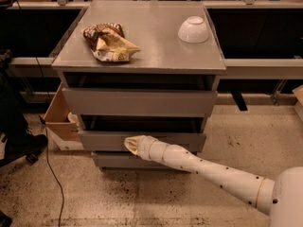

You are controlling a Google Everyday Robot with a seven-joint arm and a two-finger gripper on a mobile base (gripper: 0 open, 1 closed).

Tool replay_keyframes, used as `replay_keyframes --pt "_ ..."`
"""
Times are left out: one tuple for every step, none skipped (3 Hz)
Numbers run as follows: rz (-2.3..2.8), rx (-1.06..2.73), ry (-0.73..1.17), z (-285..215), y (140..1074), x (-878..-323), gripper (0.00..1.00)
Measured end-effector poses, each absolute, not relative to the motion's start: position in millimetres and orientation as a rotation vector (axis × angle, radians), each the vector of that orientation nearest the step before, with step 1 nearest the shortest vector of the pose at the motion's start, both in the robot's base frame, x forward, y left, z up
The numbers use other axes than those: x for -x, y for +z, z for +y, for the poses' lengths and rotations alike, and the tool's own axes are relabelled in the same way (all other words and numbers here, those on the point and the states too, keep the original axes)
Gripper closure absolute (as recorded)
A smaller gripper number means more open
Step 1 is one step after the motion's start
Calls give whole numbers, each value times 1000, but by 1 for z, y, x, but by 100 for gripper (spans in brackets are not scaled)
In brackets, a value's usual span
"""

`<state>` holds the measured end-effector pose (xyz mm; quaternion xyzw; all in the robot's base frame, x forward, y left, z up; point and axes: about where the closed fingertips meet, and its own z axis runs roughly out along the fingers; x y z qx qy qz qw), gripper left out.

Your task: Close middle drawer

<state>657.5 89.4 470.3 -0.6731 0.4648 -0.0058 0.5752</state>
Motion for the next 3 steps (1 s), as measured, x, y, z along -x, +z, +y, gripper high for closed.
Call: replay_keyframes --pt "1110 1661 44 81 442 -635 100" --pt "1140 1670 43 77 426 -636 100" --pt "1171 1643 8 70 421 -653 100"
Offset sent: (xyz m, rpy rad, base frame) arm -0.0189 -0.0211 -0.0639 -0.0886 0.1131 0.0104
